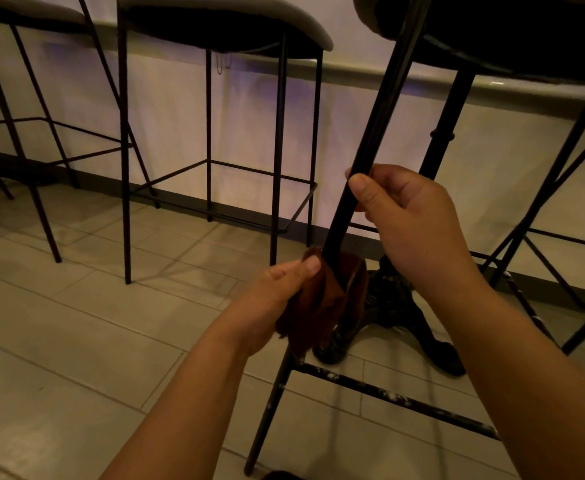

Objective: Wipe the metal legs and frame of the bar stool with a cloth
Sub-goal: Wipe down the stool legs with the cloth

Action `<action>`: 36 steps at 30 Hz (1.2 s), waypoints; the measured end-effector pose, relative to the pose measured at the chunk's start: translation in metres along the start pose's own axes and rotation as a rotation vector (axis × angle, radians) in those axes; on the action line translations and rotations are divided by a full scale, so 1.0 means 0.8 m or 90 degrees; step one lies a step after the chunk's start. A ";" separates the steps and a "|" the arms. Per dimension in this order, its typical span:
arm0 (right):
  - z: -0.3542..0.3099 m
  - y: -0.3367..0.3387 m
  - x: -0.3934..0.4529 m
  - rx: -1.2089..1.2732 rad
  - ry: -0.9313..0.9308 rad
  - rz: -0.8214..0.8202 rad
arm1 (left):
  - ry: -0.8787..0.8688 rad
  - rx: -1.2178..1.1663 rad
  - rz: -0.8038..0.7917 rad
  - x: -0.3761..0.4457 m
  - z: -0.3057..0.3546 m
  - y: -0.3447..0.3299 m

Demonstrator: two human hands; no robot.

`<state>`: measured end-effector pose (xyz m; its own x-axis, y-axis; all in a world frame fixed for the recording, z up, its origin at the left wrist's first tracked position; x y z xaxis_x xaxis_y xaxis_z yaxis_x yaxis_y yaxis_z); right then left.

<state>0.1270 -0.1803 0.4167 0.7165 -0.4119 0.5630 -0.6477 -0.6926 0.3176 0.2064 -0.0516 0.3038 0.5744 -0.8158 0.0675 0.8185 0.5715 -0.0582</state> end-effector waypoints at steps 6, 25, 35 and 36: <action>-0.001 -0.020 -0.011 0.043 -0.003 -0.002 | -0.015 -0.006 0.012 -0.011 -0.003 0.001; 0.003 -0.033 -0.043 0.063 -0.013 0.033 | -0.175 0.200 0.191 -0.020 0.010 -0.014; 0.006 -0.036 -0.072 -0.349 0.129 -0.146 | -0.162 0.250 0.280 -0.030 0.002 -0.022; 0.006 -0.035 -0.071 -0.371 0.127 -0.153 | -0.158 0.233 0.280 -0.031 -0.002 -0.022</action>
<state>0.1058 -0.1406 0.3722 0.8333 -0.1293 0.5375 -0.5499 -0.2952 0.7814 0.1781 -0.0415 0.3019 0.8073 -0.4773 0.3471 0.4295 0.8785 0.2091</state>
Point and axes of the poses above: each hand's wrist, its own x-axis towards the middle knuckle, its own y-axis out of the back of the hand, z = x × y, the point moved 3 cm from there along x, towards the middle knuckle, and after that the axes turned 5 degrees about x, right-handed, at the moved point
